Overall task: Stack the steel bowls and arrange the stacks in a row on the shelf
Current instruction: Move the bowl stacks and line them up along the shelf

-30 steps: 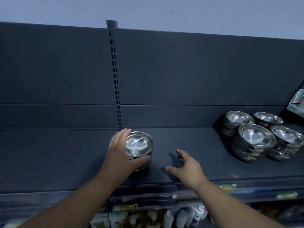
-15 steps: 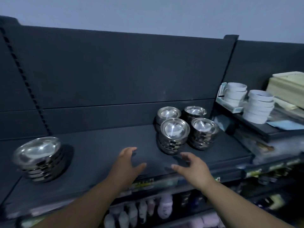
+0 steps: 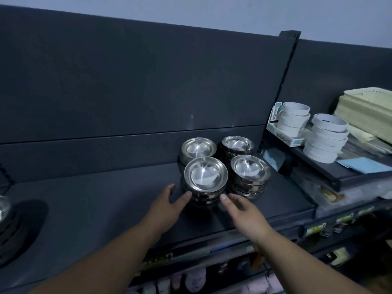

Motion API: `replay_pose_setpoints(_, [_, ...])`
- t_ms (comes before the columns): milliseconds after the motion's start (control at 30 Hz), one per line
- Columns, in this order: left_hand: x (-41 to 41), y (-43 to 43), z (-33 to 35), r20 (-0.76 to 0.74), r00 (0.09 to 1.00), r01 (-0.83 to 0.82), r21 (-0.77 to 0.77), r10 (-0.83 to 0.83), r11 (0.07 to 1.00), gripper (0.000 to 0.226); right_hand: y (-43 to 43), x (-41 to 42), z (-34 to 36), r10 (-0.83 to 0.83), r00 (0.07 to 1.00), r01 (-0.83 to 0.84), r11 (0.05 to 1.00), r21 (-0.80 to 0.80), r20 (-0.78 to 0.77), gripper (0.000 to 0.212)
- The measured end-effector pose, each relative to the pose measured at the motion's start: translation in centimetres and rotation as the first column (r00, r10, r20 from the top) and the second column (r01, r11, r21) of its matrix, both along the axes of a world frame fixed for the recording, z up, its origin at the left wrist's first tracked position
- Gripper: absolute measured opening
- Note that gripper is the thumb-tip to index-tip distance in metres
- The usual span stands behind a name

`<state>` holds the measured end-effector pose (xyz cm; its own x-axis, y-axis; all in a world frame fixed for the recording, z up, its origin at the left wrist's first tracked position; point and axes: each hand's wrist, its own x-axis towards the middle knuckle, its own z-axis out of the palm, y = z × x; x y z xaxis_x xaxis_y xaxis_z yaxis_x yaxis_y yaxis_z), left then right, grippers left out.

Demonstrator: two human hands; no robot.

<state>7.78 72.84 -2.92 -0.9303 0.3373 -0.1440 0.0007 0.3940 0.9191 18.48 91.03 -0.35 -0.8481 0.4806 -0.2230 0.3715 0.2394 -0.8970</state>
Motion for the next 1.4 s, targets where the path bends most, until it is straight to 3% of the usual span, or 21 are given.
replay_pose_setpoints(67, [-1.0,0.4,-0.3,0.037,0.999,0.011,0.057,-0.013,0.998,0.077,-0.1,-1.2,-0.3,-0.001,1.0,-0.001,0.997,-0.081,-0.016,0.069])
replay_pose_setpoints(200, [-1.9,1.2,-0.5,0.081,0.995,0.051,0.136,-0.063,0.989,0.078,0.0,-3.0,-1.8,-0.012,0.998,-0.004,0.973,-0.232,-0.067,0.107])
replay_pose_setpoints(400, [-1.7,1.8,-1.1,0.13,0.988,0.055,0.233,-0.088,0.971,0.068,0.5,-3.6,-1.9,0.044,0.996,-0.063,0.955,-0.291,-0.072,0.117])
replay_pose_setpoints(467, [-1.4,1.7,-1.0,0.137,0.988,0.029,0.264,-0.067,0.964,0.061,0.3,-3.9,-1.7,0.058,0.995,-0.078,0.955,-0.286,-0.076,0.103])
replay_pose_setpoints(567, [-0.6,0.7,-0.8,0.144,0.99,-0.038,0.275,-0.002,0.961,0.062,-0.4,-4.3,-1.7,0.111,0.989,-0.134,0.951,-0.278,-0.097,0.044])
replay_pose_setpoints(600, [-0.3,0.2,-0.8,0.144,0.989,-0.066,0.276,0.027,0.959,0.066,-0.7,-4.6,-1.8,0.131,0.986,-0.153,0.954,-0.258,-0.1,0.042])
replay_pose_setpoints(700, [0.8,-2.2,-0.8,0.116,0.982,-0.176,0.264,0.15,0.948,0.056,-2.1,-5.6,-2.2,0.234,0.966,-0.252,0.946,-0.204,-0.11,0.081])
replay_pose_setpoints(733, [1.1,-3.0,-0.8,0.108,0.975,-0.216,0.261,0.193,0.941,0.052,-2.8,-5.9,-2.3,0.266,0.956,-0.288,0.932,-0.218,-0.128,0.084])
replay_pose_setpoints(933, [3.3,-9.0,-0.1,0.167,0.928,-0.373,0.351,0.334,0.859,0.055,-8.8,-7.4,-2.6,0.409,0.901,-0.434,0.861,-0.265,-0.145,0.069])
replay_pose_setpoints(1033, [3.9,-12.6,0.0,0.177,0.914,-0.405,0.349,0.365,0.845,0.05,-12.0,-8.0,-2.9,0.46,0.878,-0.478,0.832,-0.283,-0.132,0.048])
replay_pose_setpoints(1200, [3.2,-18.2,0.0,0.2,0.911,-0.409,0.335,0.36,0.849,0.092,-17.2,-9.1,-3.3,0.49,0.864,-0.502,0.822,-0.269,-0.114,0.062])
replay_pose_setpoints(1333, [2.1,-21.1,-0.3,0.216,0.926,-0.367,0.333,0.308,0.869,0.074,-20.0,-9.6,-3.6,0.472,0.875,-0.483,0.833,-0.272,-0.107,0.061])
replay_pose_setpoints(1400, [1.6,-21.9,-0.5,0.201,0.934,-0.346,0.305,0.295,0.887,0.076,-20.6,-9.8,-3.6,0.461,0.88,-0.473,0.842,-0.258,-0.111,0.062])
